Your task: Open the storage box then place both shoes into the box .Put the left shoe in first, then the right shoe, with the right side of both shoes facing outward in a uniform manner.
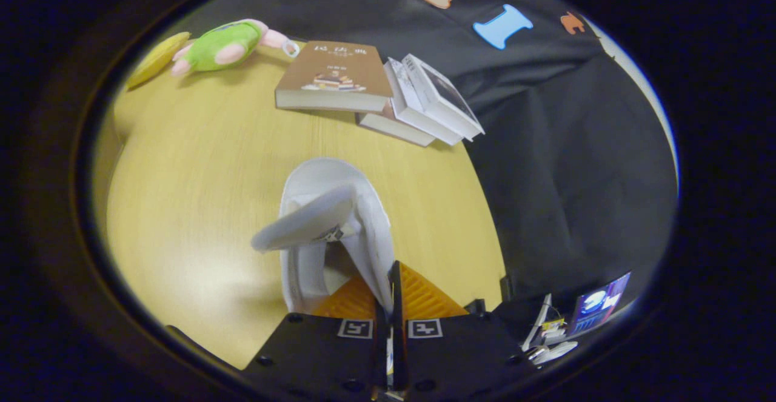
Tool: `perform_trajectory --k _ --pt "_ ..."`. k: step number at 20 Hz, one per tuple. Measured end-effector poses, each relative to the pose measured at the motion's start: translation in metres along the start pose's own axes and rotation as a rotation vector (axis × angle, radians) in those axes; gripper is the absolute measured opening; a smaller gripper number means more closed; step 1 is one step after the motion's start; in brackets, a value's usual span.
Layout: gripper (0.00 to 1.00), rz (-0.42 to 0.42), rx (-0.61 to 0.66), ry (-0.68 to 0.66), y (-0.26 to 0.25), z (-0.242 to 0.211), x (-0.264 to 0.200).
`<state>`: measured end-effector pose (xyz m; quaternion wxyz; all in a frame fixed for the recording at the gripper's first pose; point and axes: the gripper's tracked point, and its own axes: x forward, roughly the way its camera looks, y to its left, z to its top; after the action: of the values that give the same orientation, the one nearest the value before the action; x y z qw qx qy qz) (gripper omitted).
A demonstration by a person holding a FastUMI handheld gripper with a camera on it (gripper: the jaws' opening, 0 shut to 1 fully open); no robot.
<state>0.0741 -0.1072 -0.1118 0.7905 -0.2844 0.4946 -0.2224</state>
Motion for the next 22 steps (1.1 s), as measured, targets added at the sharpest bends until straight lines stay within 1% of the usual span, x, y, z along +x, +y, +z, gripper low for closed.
perform_trajectory --k 3,5,9,11,13,15,16,17,20,21,22 --pt "0.07 -0.01 0.036 -0.069 -0.01 0.032 -0.055" --pt "0.07 0.016 0.081 -0.132 -0.008 0.056 -0.097" --pt "0.07 0.142 0.162 -0.294 0.021 0.102 -0.188" --pt "0.07 0.207 0.164 -0.361 0.044 0.116 -0.227" --pt "0.07 0.267 0.149 -0.402 0.08 0.125 -0.253" --pt "0.07 0.322 0.14 -0.422 0.115 0.133 -0.281" --pt "0.07 0.351 0.158 -0.417 0.133 0.138 -0.294" --pt "0.07 0.382 0.182 -0.41 0.15 0.144 -0.305" --pt "0.07 0.514 0.294 -0.384 0.202 0.157 -0.325" --pt "0.07 0.535 0.31 -0.367 0.213 0.155 -0.327" --pt "0.07 0.534 0.317 -0.351 0.22 0.151 -0.324"
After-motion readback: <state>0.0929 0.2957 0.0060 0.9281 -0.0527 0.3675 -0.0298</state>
